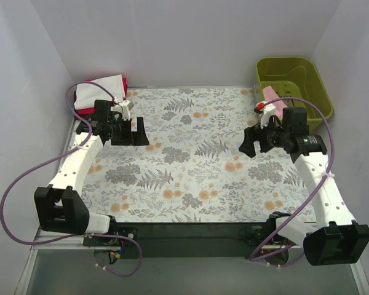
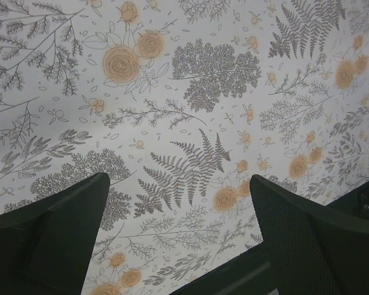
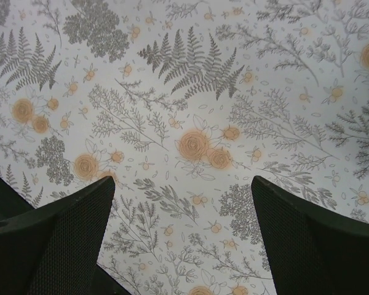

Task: Fold and stack the t-shirts
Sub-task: Grab the tshirt from the pile

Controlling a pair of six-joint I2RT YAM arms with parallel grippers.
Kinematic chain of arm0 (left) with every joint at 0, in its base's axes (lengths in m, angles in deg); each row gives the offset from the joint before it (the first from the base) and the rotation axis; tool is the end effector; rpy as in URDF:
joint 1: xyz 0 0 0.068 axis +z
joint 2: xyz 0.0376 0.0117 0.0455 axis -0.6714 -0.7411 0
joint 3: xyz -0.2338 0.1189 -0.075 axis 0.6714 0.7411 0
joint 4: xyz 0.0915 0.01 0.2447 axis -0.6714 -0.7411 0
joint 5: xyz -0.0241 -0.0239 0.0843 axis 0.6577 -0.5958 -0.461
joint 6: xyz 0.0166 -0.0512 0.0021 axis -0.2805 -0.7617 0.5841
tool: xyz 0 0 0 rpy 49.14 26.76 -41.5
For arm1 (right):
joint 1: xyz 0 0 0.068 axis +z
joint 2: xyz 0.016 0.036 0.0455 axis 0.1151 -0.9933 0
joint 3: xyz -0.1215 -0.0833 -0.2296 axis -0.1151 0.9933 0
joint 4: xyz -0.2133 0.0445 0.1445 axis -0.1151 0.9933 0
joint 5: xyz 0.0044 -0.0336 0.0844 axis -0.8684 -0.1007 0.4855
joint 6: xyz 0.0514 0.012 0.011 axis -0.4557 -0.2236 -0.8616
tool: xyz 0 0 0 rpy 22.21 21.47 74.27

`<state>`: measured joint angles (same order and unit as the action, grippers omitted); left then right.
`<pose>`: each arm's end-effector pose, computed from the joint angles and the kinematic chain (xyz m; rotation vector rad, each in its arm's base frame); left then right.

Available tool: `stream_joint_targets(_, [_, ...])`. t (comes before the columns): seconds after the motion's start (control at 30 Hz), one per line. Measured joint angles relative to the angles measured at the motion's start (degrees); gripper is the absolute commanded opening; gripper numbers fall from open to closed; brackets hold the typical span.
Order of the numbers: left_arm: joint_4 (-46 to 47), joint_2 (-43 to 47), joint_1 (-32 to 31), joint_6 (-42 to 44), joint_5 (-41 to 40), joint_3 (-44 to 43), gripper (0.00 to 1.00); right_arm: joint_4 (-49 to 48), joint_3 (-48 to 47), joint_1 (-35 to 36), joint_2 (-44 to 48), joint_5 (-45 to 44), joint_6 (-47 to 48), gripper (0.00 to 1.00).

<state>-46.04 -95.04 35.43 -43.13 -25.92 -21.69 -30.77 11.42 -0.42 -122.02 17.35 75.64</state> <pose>0.2743 -0.0464 0.2945 -0.6576 2.5831 -0.8189 0.2174 0.0399 0.3261 -0.6432 2.1501 0.4617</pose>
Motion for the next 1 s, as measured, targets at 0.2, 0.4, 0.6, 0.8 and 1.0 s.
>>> stream_joint_targets(0.2, [-0.4, 0.0, 0.0, 1.0, 0.0, -3.8, 0.98, 0.6, -13.2, -3.0, -5.7, 0.2, -2.7, 0.98])
stream_joint_targets(0.4, [-0.6, 0.0, 0.0, 1.4, -1.3, -5.7, 0.98, 0.7, -30.3, -9.6, -16.0, -0.2, -6.0, 0.98])
stream_joint_targets(0.6, [-1.1, 0.0, 0.0, 1.6, -3.5, -5.7, 0.98, 1.7, -44.8, -19.4, -30.2, -0.8, -8.6, 0.98])
stream_joint_targets(0.8, [-1.1, 0.0, 0.0, 1.7, -5.6, -5.7, 0.98, 4.7, -50.9, -25.1, -42.4, -3.0, -8.9, 0.98])
stream_joint_targets(1.0, [-1.4, -0.9, 0.0, 2.0, -7.1, -5.7, 0.98, 7.4, -54.1, -25.9, -51.8, -2.6, -9.0, 0.98])
